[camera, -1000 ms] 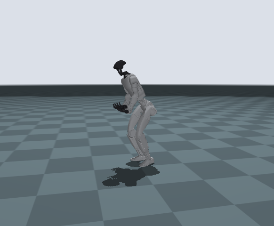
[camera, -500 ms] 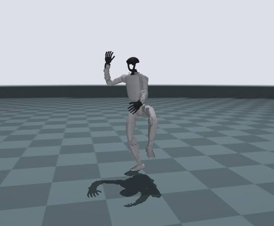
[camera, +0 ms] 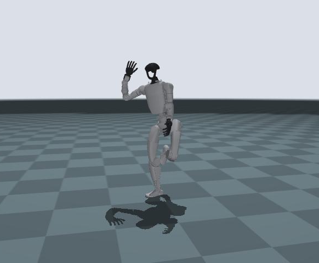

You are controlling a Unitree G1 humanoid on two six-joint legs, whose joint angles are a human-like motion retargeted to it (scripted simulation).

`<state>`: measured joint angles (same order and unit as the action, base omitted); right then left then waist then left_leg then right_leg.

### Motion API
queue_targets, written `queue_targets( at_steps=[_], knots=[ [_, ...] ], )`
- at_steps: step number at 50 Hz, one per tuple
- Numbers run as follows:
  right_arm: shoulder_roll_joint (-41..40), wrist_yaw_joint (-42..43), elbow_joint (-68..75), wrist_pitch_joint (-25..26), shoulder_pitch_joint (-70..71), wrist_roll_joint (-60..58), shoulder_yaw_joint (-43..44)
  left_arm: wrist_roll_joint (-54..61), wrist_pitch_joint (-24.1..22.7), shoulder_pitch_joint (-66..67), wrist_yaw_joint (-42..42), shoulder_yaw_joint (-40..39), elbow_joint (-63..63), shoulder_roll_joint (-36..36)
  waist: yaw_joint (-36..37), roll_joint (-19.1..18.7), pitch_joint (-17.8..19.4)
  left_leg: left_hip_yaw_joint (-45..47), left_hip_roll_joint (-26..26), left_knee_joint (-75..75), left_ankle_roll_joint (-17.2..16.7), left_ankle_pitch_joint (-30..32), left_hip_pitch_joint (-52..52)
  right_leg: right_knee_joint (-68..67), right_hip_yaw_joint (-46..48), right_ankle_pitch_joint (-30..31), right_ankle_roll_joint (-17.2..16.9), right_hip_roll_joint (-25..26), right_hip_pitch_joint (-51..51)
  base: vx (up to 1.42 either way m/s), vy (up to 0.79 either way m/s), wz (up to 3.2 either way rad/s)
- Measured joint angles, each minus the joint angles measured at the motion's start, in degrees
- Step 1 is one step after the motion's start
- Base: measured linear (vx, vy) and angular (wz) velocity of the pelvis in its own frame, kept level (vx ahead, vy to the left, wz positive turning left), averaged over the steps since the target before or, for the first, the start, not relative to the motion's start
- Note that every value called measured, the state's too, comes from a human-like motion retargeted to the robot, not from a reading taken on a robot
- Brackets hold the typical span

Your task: Kungfu

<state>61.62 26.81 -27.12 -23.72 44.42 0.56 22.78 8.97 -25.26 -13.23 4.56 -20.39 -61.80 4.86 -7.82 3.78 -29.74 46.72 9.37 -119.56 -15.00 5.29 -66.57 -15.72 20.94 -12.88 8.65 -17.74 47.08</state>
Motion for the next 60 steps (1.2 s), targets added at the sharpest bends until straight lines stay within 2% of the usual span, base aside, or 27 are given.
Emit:
queue_targets(
  at_steps=[2, 4, 9, 12, 15, 23, 26, 30, 33, 35, 37, 38, 40, 41, 42, 43, 45, 47, 49, 53, 55, 57, 58, 60],
  knots=[
    [-0.32, -0.73, -0.16, 0.61, -1.72, 1.58, -0.16, 0.18, 0.30, 1.23, -0.18, 0.28, 1.32, -0.24, 0.49, 1.35, 0.00, -2.38, -2.11, 7.22, 0.00, 1.97, 1.64, -1.14, -0.52, -0.64, -0.56, -1.64, 0.01, 0.16, 0.18, 0.13],
    [-0.46, -1.52, -0.27, 1.38, -3.11, 2.89, -0.72, 0.78, 0.56, 2.36, -0.57, 0.55, 3.41, 0.13, 2.21, 2.63, 0.27, -5.44, -0.73, 15.90, 0.00, 3.65, 3.41, -1.37, -0.65, -1.01, -0.59, -1.77, -0.59, 0.15, 0.11, -0.53],
    [-1.69, -5.38, -1.11, 3.92, -5.69, 6.61, -4.70, 2.18, 2.37, 4.47, -0.74, 0.16, 10.69, 1.52, 9.26, 3.84, 3.03, -14.59, 8.22, 39.16, 0.70, 7.34, 6.36, 0.06, -0.79, -1.95, 0.75, 3.51, -5.04, 0.15, 0.04, -0.93],
    [-4.07, -7.13, -0.69, 5.13, -5.77, 8.58, -9.67, 2.69, 3.49, 4.81, -0.71, -0.12, 15.74, 2.54, 14.05, 4.07, 5.46, -14.10, 16.45, 52.69, 3.35, 8.80, 9.49, 0.97, 0.41, -2.19, 1.46, 6.83, -8.48, 0.10, 0.05, -0.65],
    [-7.14, -8.70, 1.34, 6.41, -4.34, 11.47, -16.08, 3.00, 4.49, 4.33, -0.02, 0.10, 21.24, 2.88, 18.22, 4.45, 7.83, -14.32, 19.55, 65.77, 3.63, 10.61, 11.31, 2.29, 1.87, -1.88, 1.28, 8.33, -12.07, 0.08, 0.19, -0.07],
    [-16.63, -19.48, 16.89, 8.27, 2.00, 17.54, -30.42, 3.60, 6.10, -2.59, 2.86, 0.76, 31.48, 6.20, 28.28, 7.38, 10.70, -20.95, 17.28, 91.72, 0.98, 17.93, 10.97, 4.15, 4.05, -2.34, -1.59, 7.39, -19.22, 0.19, 0.21, 0.55],
    [-21.85, -25.51, 27.79, 9.24, 5.70, 15.58, -33.83, 3.64, 7.13, -8.22, 2.92, 0.66, 31.73, 9.86, 30.64, 8.19, 10.88, -21.03, 17.32, 96.88, 4.13, 16.30, 10.44, 4.81, 6.12, -2.72, -3.10, 6.89, -21.79, 0.27, 0.28, 1.07],
    [-30.59, -30.63, 47.25, 8.08, 12.32, 11.98, -36.54, 4.18, 8.61, -17.89, 3.59, 1.95, 28.70, 15.58, 31.93, 9.21, 11.34, -14.95, 16.01, 103.65, 8.51, 14.33, 13.87, 5.70, 9.64, -2.95, -5.91, 5.56, -26.23, 0.33, 0.26, 1.31],
    [-36.78, -29.39, 64.20, 4.69, 18.02, 11.90, -37.19, 5.59, 9.37, -26.74, 5.12, 3.48, 22.51, 18.85, 31.23, 8.99, 10.26, -8.94, 12.92, 106.85, 11.69, 19.19, 18.46, 6.13, 13.34, -2.83, -8.41, 5.37, -30.05, 0.51, 0.30, 1.43],
    [-39.93, -27.74, 74.30, 2.45, 21.80, 9.83, -37.28, 6.14, 8.84, -32.17, 6.30, 4.68, 16.96, 21.18, 31.83, 7.32, 9.55, -6.59, 12.60, 104.32, 7.15, 24.46, 22.45, 6.37, 14.70, -2.22, -10.83, 6.97, -33.85, 0.70, 0.43, 0.88],
    [-43.17, -26.05, 80.97, 1.46, 24.15, 3.28, -35.44, 6.77, 8.56, -36.87, 7.72, 5.21, 11.40, 22.59, 30.64, 7.01, 8.08, -6.07, 9.36, 103.09, 8.97, 15.82, 25.23, 6.00, 17.08, -0.60, -13.98, 5.75, -35.72, 0.65, 0.46, 1.07],
    [-45.06, -24.23, 83.89, 1.29, 25.47, -0.20, -34.29, 6.97, 8.08, -39.06, 8.20, 5.23, 8.66, 23.34, 30.14, 7.43, 7.79, -4.68, 8.23, 102.27, 12.32, 11.08, 26.05, 5.59, 17.67, 0.08, -15.32, 4.46, -36.35, 0.66, 0.44, 0.92],
    [-49.41, -19.70, 88.01, 1.17, 27.42, -4.76, -30.94, 7.42, 7.07, -42.64, 8.30, 5.37, 4.02, 25.16, 29.26, 8.45, 6.39, -4.03, 6.23, 102.01, 14.72, 7.70, 25.85, 4.65, 17.98, 1.90, -16.45, 3.26, -36.68, 0.60, 0.30, 0.71],
    [-51.25, -17.50, 89.04, 0.19, 28.17, -4.78, -29.51, 7.64, 7.23, -44.57, 7.87, 4.95, 2.08, 25.50, 28.04, 7.34, 5.38, -9.33, 6.85, 97.76, 14.20, 5.40, 22.15, 4.78, 18.51, 3.45, -16.30, 4.99, -36.99, 0.46, 0.18, 0.63],
    [-52.49, -15.62, 89.86, -0.79, 29.01, -3.98, -28.84, 7.92, 7.29, -46.28, 7.60, 4.57, 0.51, 25.52, 28.23, 7.52, 5.57, -12.97, 6.82, 94.97, 13.76, 3.93, 19.78, 4.68, 17.66, 5.20, -16.25, 5.12, -37.17, 0.44, 0.25, 0.01],
    [-52.53, -14.37, 90.27, -1.81, 30.03, -1.50, -29.73, 8.31, 7.12, -47.57, 7.66, 4.26, -0.30, 24.93, 31.21, 10.25, 8.17, -13.28, 5.52, 95.08, 13.48, 4.13, 20.04, 4.13, 14.05, 7.33, -16.41, 2.05, -37.07, 0.39, 0.28, -0.07],
    [-50.38, -13.66, 90.36, -2.07, 32.13, 2.70, -30.05, 9.72, 5.87, -51.27, 8.33, 6.05, -1.19, 23.65, 31.43, 8.93, 10.62, -16.23, 4.56, 93.91, 12.58, 1.08, 21.61, 5.40, 17.54, 11.14, -15.73, 3.58, -41.06, 0.29, 0.19, 0.93],
    [-50.16, -12.75, 89.70, -2.38, 31.66, 2.89, -28.96, 10.36, 4.94, -51.53, 9.43, 8.00, -0.93, 24.15, 30.88, 9.18, 9.84, -14.87, 3.13, 93.85, 12.42, -1.50, 23.45, 5.91, 17.47, 16.14, -15.12, 4.15, -42.65, 0.73, 0.31, 1.18],
    [-50.01, -10.54, 88.79, -2.74, 31.08, 1.55, -29.08, 9.43, 4.75, -51.19, 10.32, 8.89, -0.71, 25.40, 29.73, 9.71, 7.47, -16.10, 2.39, 93.12, 12.34, -2.82, 22.05, 5.66, 15.82, 22.33, -14.54, 4.09, -42.31, 0.70, 0.36, 0.66],
    [-46.97, -7.13, 86.45, 0.24, 31.01, -2.02, -30.98, 8.81, 5.81, -53.12, 9.27, 9.38, -0.82, 25.10, 28.33, 9.57, 7.08, -16.41, 0.28, 93.40, 15.03, -4.36, 22.97, 3.35, 14.09, 34.77, -11.44, 3.38, -42.52, 0.38, 0.22, 1.02],
    [-44.42, -7.41, 84.09, 2.57, 29.06, -3.06, -31.98, 10.56, 6.11, -53.23, 8.46, 11.15, -0.96, 24.31, 27.37, 8.87, 6.51, -19.14, -1.79, 93.44, 16.58, -5.01, 23.25, 0.80, 11.30, 38.56, -10.99, 4.28, -41.91, 0.36, 0.18, 1.39],
    [-41.79, -9.49, 80.52, 6.79, 25.32, -2.90, -33.15, 11.78, 6.77, -52.02, 6.96, 12.29, -1.02, 23.35, 25.63, 8.20, 5.98, -22.53, -4.95, 94.41, 17.46, -4.89, 23.55, -2.92, 2.26, 28.76, -17.32, 7.39, -38.86, 0.40, 0.25, 1.51],
    [-40.72, -10.99, 78.67, 9.43, 22.62, -2.79, -33.28, 11.82, 7.41, -50.78, 6.03, 12.43, -0.90, 22.35, 24.46, 7.69, 5.77, -24.19, -6.47, 95.16, 17.61, -4.71, 24.23, -4.94, -3.39, 21.66, -20.06, 9.81, -36.93, 0.38, 0.22, 1.63],
    [-39.93, -14.30, 75.66, 14.74, 15.47, -3.89, -32.06, 10.86, 8.68, -47.10, 3.58, 12.27, -0.77, 19.41, 21.84, 6.32, 5.40, -27.04, -9.01, 96.57, 18.13, -4.37, 26.02, -8.07, -12.53, 8.92, -22.56, 14.28, -32.63, 0.35, 0.17, 1.67]
  ],
)
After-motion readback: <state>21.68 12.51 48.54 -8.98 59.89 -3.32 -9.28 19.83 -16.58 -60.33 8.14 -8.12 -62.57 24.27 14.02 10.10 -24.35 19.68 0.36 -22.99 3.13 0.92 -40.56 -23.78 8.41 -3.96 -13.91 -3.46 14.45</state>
